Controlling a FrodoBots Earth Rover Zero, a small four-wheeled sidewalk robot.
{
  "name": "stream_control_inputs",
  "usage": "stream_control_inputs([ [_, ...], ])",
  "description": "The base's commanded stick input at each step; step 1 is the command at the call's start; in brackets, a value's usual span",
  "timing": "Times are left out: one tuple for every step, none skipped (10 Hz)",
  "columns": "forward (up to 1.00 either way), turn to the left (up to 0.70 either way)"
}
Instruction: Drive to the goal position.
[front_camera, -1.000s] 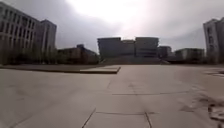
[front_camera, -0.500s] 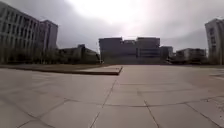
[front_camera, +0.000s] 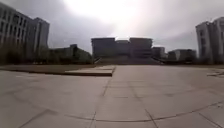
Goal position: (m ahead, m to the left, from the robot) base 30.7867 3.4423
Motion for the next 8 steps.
stream_control_inputs([
  [1.00,-0.27],
  [1.00,-0.27],
  [1.00,-0.27],
  [1.00,-0.27],
  [1.00,-0.27],
  [1.00,-0.27],
  [1.00,-0.27],
  [1.00,-0.27],
])
